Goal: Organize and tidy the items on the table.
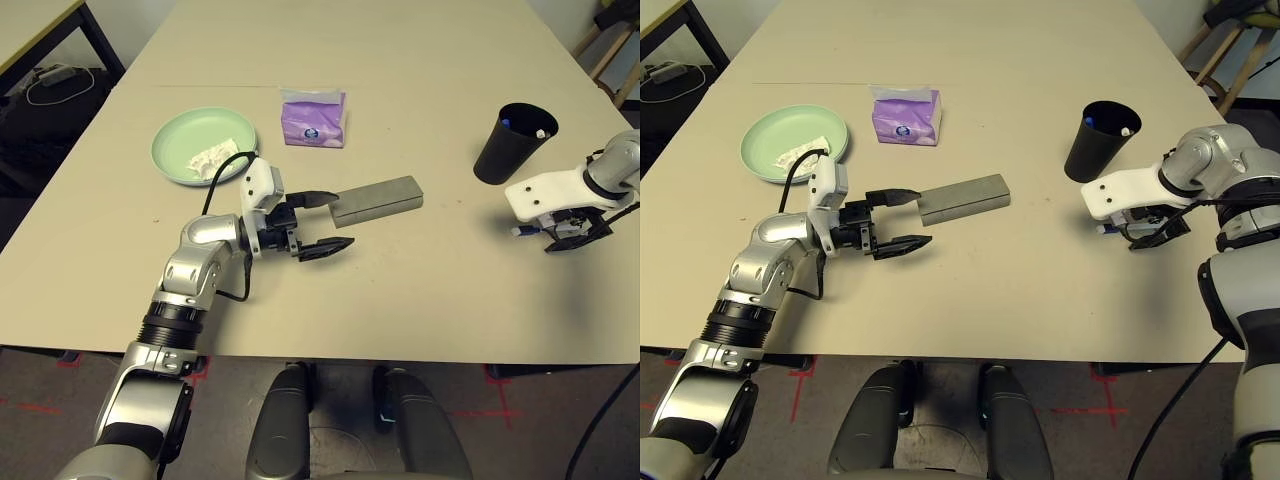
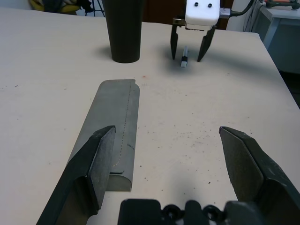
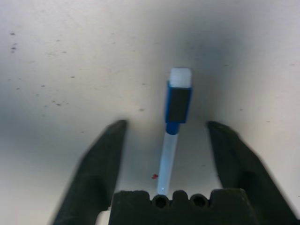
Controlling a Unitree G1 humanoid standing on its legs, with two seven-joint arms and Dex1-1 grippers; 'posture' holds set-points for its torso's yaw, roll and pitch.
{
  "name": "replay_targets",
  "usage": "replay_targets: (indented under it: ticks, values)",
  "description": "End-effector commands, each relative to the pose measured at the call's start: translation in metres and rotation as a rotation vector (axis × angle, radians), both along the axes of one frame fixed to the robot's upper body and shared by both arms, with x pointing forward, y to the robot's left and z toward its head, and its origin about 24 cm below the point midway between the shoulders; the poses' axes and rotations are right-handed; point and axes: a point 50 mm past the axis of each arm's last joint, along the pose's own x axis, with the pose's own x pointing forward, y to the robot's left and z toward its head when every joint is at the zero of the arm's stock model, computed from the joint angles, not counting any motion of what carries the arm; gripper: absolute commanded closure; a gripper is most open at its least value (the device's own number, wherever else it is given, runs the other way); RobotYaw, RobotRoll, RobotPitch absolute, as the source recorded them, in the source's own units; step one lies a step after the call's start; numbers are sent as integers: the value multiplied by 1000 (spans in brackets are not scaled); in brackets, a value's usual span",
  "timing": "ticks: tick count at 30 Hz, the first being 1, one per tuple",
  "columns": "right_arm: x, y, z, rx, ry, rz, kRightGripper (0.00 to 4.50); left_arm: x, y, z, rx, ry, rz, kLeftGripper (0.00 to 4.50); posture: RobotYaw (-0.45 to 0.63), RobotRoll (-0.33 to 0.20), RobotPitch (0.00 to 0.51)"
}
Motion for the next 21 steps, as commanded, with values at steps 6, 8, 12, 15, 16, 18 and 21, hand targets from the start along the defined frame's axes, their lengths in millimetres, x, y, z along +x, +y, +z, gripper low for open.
replay_targets:
  ticks: [6,8,12,15,16,18,21]
  values:
    - [-5,-5,-7,19,51,-30,4384,-1,-1,1,0,-4,-10,0,230,0,214]
    - [-5,-6,-5,28,50,-35,4427,-1,-1,1,0,-5,-12,0,226,0,209]
    - [-5,-6,0,59,40,-50,4427,2,-3,2,1,-8,-13,0,217,0,194]
    - [-5,-4,10,151,48,-72,4427,4,-3,3,2,-12,-14,0,204,0,179]
    - [-5,-3,13,201,54,-84,4427,5,-3,3,2,-13,-15,0,201,0,177]
    - [-5,1,21,295,71,-97,4427,6,-3,4,4,-16,-17,0,190,0,167]
    - [-4,4,31,409,56,-118,4427,8,-4,4,4,-17,-21,0,179,0,155]
